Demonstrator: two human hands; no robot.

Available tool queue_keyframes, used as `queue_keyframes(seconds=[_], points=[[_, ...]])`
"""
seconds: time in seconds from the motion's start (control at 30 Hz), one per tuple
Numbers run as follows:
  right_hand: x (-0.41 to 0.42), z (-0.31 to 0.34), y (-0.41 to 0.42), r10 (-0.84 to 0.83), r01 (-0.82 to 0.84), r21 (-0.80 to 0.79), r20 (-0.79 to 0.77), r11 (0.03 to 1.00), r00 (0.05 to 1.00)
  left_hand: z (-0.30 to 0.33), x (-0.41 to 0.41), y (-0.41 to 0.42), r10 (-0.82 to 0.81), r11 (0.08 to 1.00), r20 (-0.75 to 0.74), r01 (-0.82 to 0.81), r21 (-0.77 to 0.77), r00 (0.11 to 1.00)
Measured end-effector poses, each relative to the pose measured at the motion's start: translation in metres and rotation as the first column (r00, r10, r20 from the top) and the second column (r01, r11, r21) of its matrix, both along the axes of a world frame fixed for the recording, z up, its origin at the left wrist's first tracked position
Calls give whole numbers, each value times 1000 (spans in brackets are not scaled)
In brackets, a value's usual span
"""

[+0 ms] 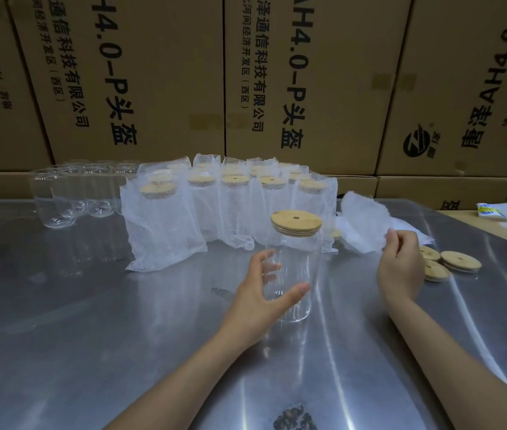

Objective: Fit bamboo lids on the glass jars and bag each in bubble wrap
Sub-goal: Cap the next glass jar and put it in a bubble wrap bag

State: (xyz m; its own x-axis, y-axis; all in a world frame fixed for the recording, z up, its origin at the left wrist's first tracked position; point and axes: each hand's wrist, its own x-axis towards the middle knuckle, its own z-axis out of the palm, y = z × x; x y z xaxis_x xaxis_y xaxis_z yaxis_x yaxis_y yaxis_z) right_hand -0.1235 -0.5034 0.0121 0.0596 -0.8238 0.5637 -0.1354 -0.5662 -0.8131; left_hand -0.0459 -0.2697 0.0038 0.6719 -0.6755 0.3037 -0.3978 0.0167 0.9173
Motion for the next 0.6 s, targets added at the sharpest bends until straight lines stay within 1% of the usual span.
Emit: queue_keyframes(seconds=[0.1,0.17,0.23,0.3,0.37,0.4,0.43,0.5,0.53,0.6], points=[[2,18,18,62,-46,-125,129,991,990,0,-1,0,5,1000,15,-5,-6,1000],[5,28,35,107,-68,-259,141,963,984,2,-2,1,-23,1000,32,23,-6,999],[6,36,55,158,-93,-417,124,904,980,8,-3,4,-19,999,68,21,-26,998],[6,41,73,214,-122,-602,83,789,973,18,-7,7,33,995,113,-21,-101,993],[6,43,86,261,-160,-769,9,619,965,27,-11,12,84,979,165,-50,-198,983],[6,44,91,264,-176,-820,-31,545,964,30,-14,15,105,968,202,-53,-244,974],[7,44,96,256,-188,-852,-66,489,964,33,-17,17,125,957,242,-53,-285,962],[7,43,106,232,-195,-892,-106,407,967,37,-22,19,147,931,299,-30,-363,943],[8,41,110,224,-191,-910,-112,368,968,38,-24,19,143,916,290,-15,-402,946],[10,39,118,228,-197,-930,-128,310,965,38,-26,18,111,880,204,0,-475,973]])
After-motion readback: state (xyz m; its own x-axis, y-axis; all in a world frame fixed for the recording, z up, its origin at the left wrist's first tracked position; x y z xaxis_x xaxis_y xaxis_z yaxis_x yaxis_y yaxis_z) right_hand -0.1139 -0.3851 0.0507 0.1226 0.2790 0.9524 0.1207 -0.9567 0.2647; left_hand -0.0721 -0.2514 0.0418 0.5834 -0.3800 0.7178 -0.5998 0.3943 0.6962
